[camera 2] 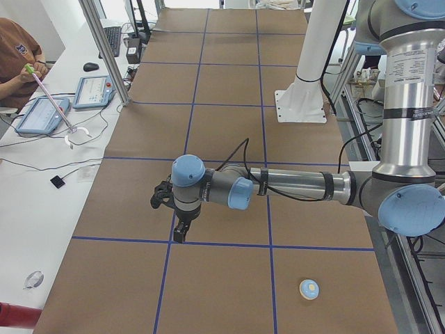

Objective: Place and press bell with both arms

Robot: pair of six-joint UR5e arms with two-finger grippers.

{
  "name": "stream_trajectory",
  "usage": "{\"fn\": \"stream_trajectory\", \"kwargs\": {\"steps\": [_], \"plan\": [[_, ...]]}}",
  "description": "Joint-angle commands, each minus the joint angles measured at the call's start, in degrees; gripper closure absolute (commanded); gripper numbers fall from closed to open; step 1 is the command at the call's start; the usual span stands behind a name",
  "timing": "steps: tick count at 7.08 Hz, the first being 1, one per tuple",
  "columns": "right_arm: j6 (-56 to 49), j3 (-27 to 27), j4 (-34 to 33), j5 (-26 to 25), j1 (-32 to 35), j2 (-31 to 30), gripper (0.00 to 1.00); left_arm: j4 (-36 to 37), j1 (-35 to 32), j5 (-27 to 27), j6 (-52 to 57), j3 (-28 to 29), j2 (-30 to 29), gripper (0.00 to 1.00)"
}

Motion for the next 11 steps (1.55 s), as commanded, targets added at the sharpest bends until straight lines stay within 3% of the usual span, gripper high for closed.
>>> {"fn": "stream_trajectory", "kwargs": {"steps": [1, 5, 6, 8, 10, 11], "plan": [[0.01, 0.07, -0.04, 0.00, 0.00, -0.13, 0.00, 0.00, 0.00, 0.02, 0.00, -0.01, 0.00, 0.00], [0.01, 0.07, 0.04, -0.18, 0.00, 0.04, 0.00, 0.44, 0.00, 3.43, 0.00, -0.35, 0.00, 0.00], [0.01, 0.76, 0.04, -0.18, 0.00, 0.04, 0.00, 4.44, 0.00, 5.62, 0.00, -2.44, -0.09, 0.00], [0.01, 1.03, 0.13, -0.27, -0.09, 0.48, 0.00, 18.47, 0.00, 10.90, -0.09, -15.58, 1.57, 0.00], [0.01, 3.05, 0.04, 0.00, -0.09, 1.53, 0.00, 21.88, 0.09, 14.41, -8.12, -27.55, 9.53, 0.00], [0.01, 2.88, 0.04, -0.17, -0.09, 0.93, 0.00, 21.88, 0.18, 16.00, -12.52, -30.73, 12.36, 0.00]]}}
